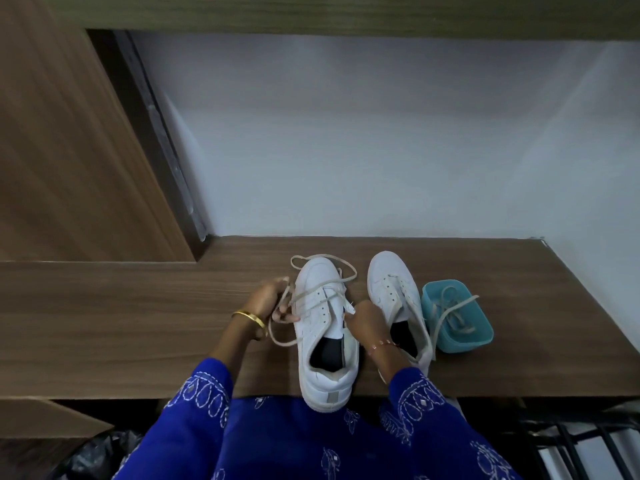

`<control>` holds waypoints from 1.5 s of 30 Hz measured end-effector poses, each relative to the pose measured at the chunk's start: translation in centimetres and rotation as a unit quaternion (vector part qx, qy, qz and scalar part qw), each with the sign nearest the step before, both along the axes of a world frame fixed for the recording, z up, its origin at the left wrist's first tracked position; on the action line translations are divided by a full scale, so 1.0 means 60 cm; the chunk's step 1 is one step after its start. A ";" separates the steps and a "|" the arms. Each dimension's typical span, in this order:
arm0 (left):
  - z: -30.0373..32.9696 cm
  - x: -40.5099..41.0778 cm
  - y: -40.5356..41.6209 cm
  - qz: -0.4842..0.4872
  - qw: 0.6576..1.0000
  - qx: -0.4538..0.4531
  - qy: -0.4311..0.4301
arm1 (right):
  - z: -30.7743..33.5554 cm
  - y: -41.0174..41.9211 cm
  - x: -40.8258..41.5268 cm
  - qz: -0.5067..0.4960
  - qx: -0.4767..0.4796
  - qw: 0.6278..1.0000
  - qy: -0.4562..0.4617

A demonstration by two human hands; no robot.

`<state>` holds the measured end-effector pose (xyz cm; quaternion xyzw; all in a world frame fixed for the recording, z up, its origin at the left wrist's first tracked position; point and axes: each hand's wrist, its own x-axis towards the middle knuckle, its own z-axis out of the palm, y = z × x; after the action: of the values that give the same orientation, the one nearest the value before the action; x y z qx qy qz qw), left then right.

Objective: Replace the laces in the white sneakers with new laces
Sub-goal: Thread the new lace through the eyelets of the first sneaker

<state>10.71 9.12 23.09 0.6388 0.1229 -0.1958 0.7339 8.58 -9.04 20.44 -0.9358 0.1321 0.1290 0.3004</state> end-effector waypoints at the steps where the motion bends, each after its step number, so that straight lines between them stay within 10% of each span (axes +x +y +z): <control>1: -0.011 -0.002 0.000 -0.015 0.998 0.063 0.009 | 0.000 0.000 0.000 0.002 -0.001 1.000 -0.002; 6: -0.041 -0.008 -0.037 -0.069 0.903 0.406 -0.124 | 0.001 0.012 -0.003 0.017 -0.010 1.000 -0.009; 11: -0.053 -0.014 -0.079 -0.136 0.805 0.550 -0.177 | 0.007 0.020 -0.006 0.033 -0.028 0.999 -0.019; 19: -0.049 -0.009 -0.083 -0.086 0.822 0.539 -0.163 | 0.006 0.022 -0.012 0.032 -0.033 0.998 -0.031; 25: -0.030 -0.015 -0.077 -0.029 0.969 0.137 -0.206 | 0.002 0.017 -0.012 0.006 -0.011 0.999 -0.034; 29: 0.015 -0.020 -0.056 -0.005 0.992 -0.003 -0.129 | 0.004 0.016 -0.010 -0.001 0.000 1.000 -0.024; 34: 0.022 -0.024 -0.014 -0.221 0.973 0.060 -0.012 | 0.006 0.019 -0.010 0.007 -0.012 1.000 -0.023; 39: -0.033 0.003 -0.015 -0.044 0.969 0.240 -0.038 | 0.007 0.021 -0.011 0.010 -0.018 1.000 -0.013; 45: -0.045 -0.010 -0.022 -0.154 0.877 0.444 -0.099 | 0.010 0.022 -0.012 0.017 -0.012 1.000 -0.006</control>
<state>10.11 7.82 20.36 0.9243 0.0238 -0.1672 0.3422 7.84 -7.72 21.02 -0.9421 0.1158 0.1268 0.2881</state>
